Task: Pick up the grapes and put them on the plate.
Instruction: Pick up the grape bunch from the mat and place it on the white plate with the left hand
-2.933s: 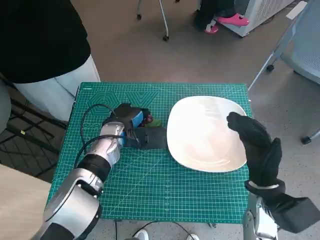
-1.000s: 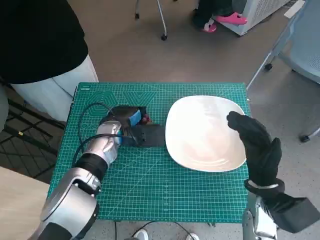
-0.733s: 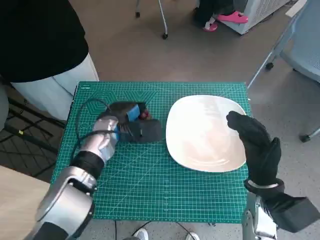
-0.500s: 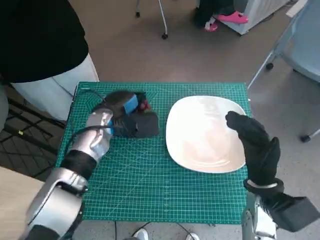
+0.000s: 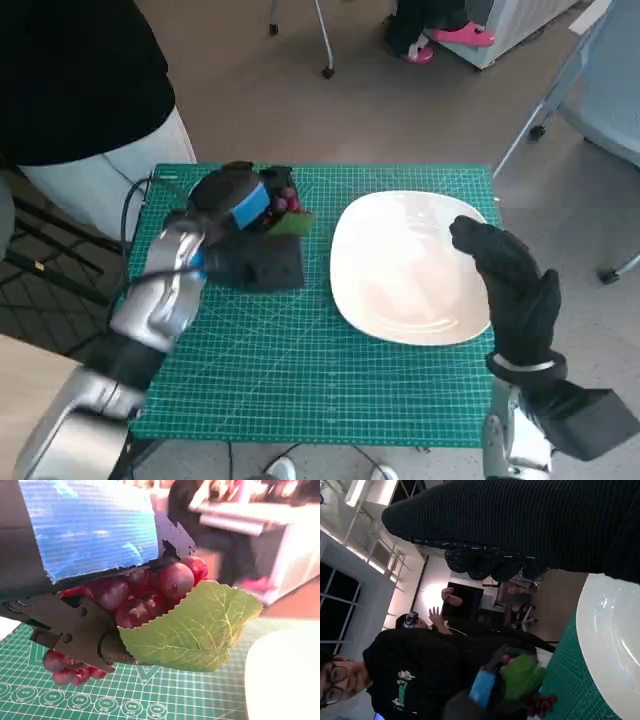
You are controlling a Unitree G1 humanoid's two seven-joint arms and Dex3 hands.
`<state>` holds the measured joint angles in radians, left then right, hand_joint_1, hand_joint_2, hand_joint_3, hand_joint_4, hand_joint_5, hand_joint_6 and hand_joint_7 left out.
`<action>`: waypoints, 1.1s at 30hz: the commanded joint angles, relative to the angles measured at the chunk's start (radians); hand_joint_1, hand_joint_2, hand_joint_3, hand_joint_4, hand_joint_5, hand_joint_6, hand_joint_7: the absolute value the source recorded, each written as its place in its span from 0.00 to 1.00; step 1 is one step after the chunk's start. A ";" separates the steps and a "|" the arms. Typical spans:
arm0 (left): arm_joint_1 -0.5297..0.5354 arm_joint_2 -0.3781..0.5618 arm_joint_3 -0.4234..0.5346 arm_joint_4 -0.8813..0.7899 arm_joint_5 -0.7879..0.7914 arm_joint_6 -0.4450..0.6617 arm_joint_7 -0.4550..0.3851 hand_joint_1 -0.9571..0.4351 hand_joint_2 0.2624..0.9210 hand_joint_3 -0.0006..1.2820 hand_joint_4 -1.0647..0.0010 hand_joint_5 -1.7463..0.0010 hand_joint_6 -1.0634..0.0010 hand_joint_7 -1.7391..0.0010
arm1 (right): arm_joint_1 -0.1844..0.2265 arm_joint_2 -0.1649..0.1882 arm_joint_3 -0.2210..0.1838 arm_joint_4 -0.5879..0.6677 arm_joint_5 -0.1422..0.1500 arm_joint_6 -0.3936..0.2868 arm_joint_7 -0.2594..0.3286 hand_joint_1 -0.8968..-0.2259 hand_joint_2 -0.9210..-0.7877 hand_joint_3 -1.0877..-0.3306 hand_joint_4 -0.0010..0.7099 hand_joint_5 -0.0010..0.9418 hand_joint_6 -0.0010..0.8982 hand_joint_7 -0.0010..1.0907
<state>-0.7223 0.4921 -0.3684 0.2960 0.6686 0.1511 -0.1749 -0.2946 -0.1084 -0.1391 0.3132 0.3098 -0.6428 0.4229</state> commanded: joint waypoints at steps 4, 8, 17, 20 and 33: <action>0.037 0.009 0.031 -0.082 0.007 0.025 -0.021 0.69 1.00 0.13 0.46 0.26 0.49 0.29 | 0.007 0.009 0.002 0.027 0.001 0.008 0.002 0.44 0.00 0.28 0.74 0.01 0.19 0.47; 0.035 0.002 0.027 -0.086 0.009 0.023 -0.031 0.69 1.00 0.12 0.46 0.24 0.48 0.32 | 0.008 0.009 0.002 0.026 0.002 0.008 0.004 0.44 0.00 0.28 0.74 0.01 0.19 0.47; -0.010 -0.070 -0.019 -0.070 0.033 0.045 -0.054 0.69 1.00 0.15 0.49 0.24 0.52 0.26 | 0.015 0.004 0.000 0.015 0.006 0.010 0.005 0.44 0.00 0.28 0.74 0.01 0.19 0.47; -0.029 -0.101 -0.041 -0.079 0.046 0.053 -0.071 0.69 1.00 0.15 0.50 0.19 0.51 0.32 | 0.019 0.001 -0.003 0.013 0.010 0.010 0.007 0.44 0.00 0.28 0.74 0.01 0.19 0.47; -0.197 -0.237 -0.127 0.057 0.061 -0.007 -0.093 0.69 1.00 0.14 0.45 0.22 0.53 0.30 | 0.051 -0.009 -0.020 -0.030 0.020 0.015 0.005 0.44 0.00 0.29 0.75 0.01 0.20 0.46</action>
<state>-0.8591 0.2784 -0.4762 0.3201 0.7128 0.1710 -0.2720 -0.2803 -0.1142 -0.1532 0.2932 0.3196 -0.6424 0.4278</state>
